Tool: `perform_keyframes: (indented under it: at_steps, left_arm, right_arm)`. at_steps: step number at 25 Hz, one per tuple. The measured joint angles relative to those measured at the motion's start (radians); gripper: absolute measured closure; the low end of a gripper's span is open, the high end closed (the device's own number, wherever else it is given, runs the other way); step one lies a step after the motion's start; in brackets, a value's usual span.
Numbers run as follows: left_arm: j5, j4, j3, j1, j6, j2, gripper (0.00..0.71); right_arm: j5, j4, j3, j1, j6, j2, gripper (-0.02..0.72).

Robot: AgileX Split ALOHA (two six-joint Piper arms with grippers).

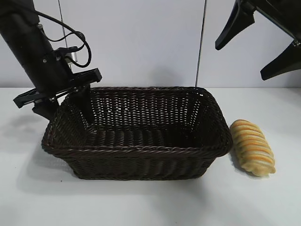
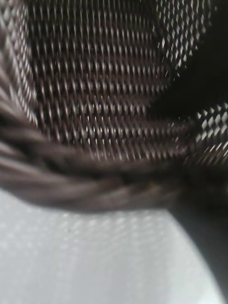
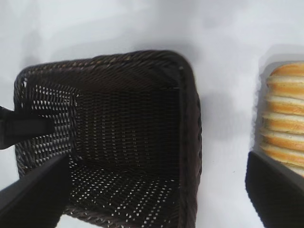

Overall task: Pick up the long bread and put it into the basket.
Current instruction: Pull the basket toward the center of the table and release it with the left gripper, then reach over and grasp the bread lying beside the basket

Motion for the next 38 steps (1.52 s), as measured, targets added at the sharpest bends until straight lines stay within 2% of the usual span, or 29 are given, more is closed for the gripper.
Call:
perform_keyframes:
  at_steps: [4,8,15,20,23,29,34,36,38]
  left_arm:
    - [0.037,0.054,-0.021,0.027,-0.012,-0.082,0.018]
    - [0.085,0.132,-0.082,0.100,-0.017,-0.150,0.017]
    - [0.241,0.241,-0.229,0.319,0.022,-0.166,0.017]
    - [0.274,0.309,-0.266,0.483,0.072,-0.186,0.016]
    - [0.278,0.315,-0.266,0.540,0.101,-0.222,0.016]
    - [0.284,0.266,-0.266,0.550,0.168,-0.417,0.016]
    - [0.301,0.252,-0.267,0.548,0.179,-0.665,0.016]
    - [0.304,0.250,-0.267,0.529,0.179,-0.775,0.016]
    - [0.304,0.246,-0.259,0.488,0.179,-0.874,0.016]
  right_arm:
    - [0.000,0.000,0.000,0.000,0.000,0.000,0.009]
    - [0.000,0.000,0.000,0.000,0.000,0.000,0.009]
    - [0.000,0.000,0.000,0.000,0.000,0.000,0.009]
    - [0.000,0.000,0.000,0.000,0.000,0.000,0.009]
    - [0.000,0.000,0.000,0.000,0.000,0.000,0.009]
    - [0.001,0.000,0.000,0.000,0.000,0.000,0.009]
    - [0.001,0.000,0.000,0.000,0.000,0.000,0.009]
    - [0.001,0.000,0.000,0.000,0.000,0.000,0.009]
    - [0.001,0.000,0.000,0.000,0.000,0.000,0.009]
